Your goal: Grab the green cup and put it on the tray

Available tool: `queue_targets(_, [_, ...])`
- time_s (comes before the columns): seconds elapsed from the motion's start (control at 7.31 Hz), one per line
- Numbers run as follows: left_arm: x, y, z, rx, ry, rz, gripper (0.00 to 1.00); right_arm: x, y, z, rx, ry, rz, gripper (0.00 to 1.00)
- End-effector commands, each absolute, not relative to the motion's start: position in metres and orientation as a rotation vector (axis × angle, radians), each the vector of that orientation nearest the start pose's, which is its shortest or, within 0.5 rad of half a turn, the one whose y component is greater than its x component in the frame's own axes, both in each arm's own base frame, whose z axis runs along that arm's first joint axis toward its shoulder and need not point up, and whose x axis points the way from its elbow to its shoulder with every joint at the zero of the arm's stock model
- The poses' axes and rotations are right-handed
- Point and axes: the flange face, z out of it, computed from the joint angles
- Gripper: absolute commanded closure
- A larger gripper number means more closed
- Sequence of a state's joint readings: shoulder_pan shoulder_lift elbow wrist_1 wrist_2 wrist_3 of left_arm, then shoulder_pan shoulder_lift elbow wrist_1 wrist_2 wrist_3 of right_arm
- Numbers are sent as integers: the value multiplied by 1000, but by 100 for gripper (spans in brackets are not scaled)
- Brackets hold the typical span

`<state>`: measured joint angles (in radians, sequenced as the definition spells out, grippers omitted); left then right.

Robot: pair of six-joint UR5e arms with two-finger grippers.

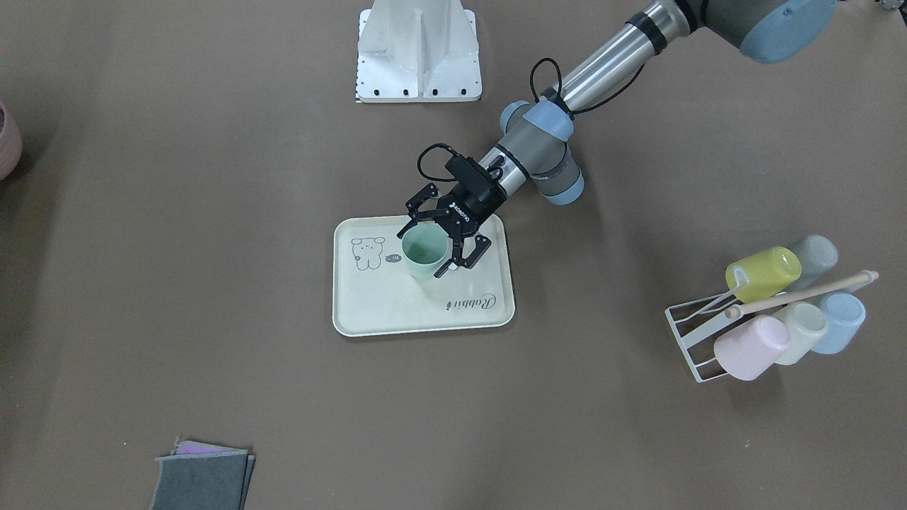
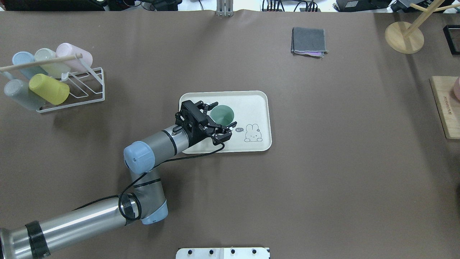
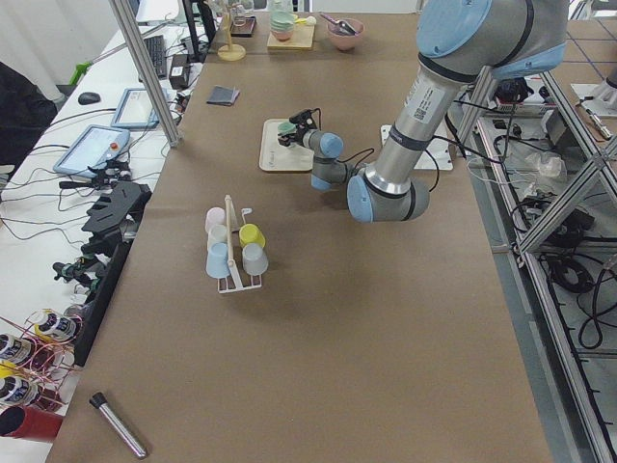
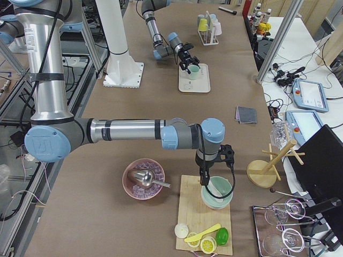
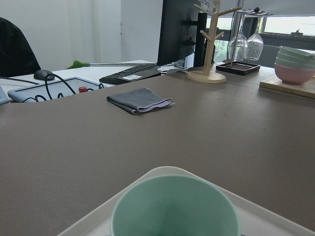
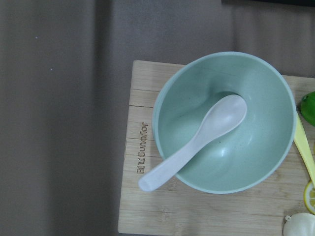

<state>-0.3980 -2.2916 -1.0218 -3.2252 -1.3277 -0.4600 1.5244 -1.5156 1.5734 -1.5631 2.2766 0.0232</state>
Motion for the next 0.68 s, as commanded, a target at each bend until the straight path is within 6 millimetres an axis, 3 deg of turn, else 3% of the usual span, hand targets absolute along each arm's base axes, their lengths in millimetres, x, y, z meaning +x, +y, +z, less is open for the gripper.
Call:
queue_targets(0.0, [617,-430,293,1373,1209,287,1,43,-522,634,36,-707,-48,0])
queue_targets(0.27, [612,-431,285,1378,1228,295,1,43,-522,634,38,-707,-48,0])
queue_targets(0.55, [589,-432,247,1430,1290,278,1,43,-529,626,51,-709,-51,0])
